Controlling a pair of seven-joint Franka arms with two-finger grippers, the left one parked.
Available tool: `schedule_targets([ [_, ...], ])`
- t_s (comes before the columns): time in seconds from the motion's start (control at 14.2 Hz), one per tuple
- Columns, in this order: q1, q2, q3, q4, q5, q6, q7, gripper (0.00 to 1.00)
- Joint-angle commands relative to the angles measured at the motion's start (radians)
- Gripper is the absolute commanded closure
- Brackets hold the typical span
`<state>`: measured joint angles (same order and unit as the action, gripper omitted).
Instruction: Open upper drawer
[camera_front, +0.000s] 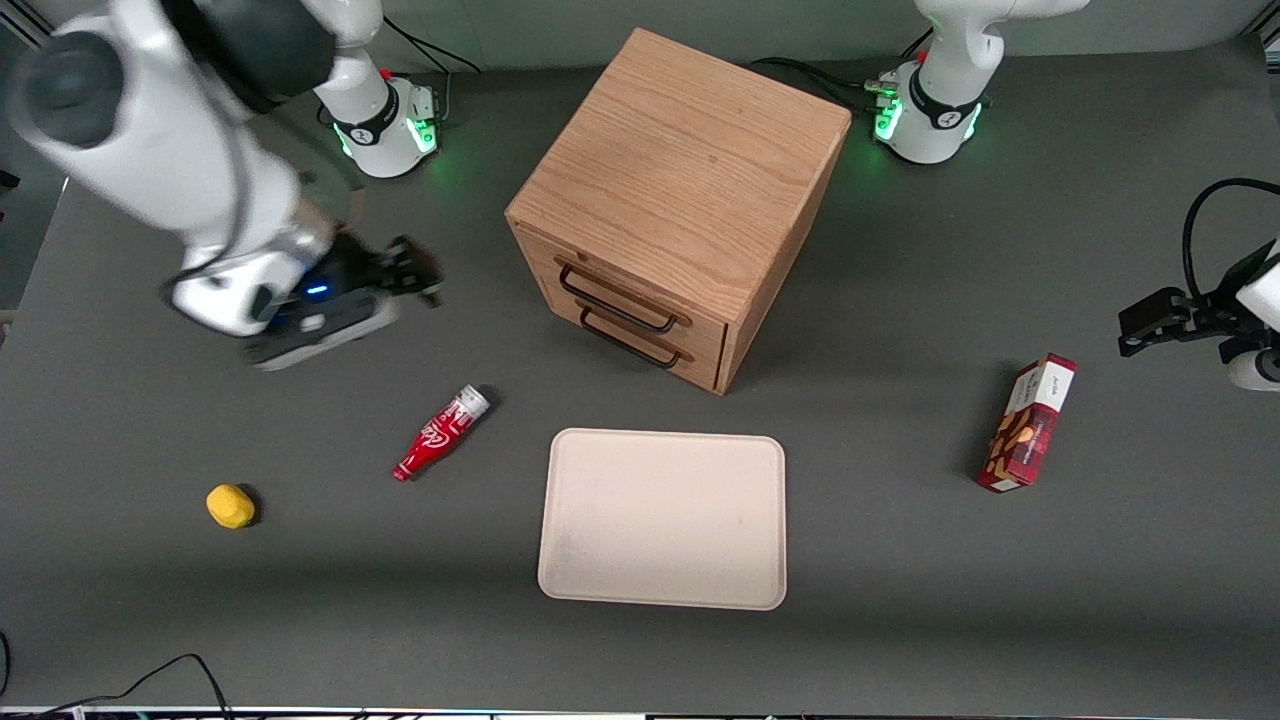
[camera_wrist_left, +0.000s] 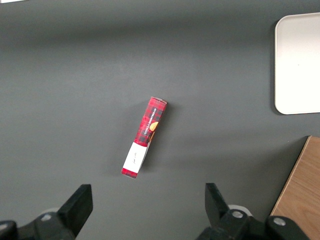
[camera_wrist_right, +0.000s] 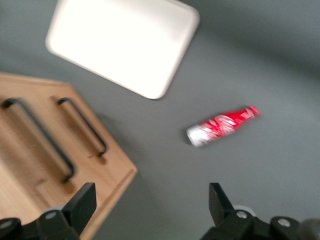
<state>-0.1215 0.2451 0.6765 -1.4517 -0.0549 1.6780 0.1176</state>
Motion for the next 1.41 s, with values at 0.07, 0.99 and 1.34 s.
schedule_targets([
  [0.07, 0.034, 0.149, 0.141, 0.051, -0.161, 0.058, -0.143, 0.00],
  [0.99, 0.074, 0.327, 0.192, -0.030, -0.152, 0.213, -0.294, 0.00],
  [1.34, 0.089, 0.352, 0.184, -0.067, -0.154, 0.276, -0.291, 0.00],
])
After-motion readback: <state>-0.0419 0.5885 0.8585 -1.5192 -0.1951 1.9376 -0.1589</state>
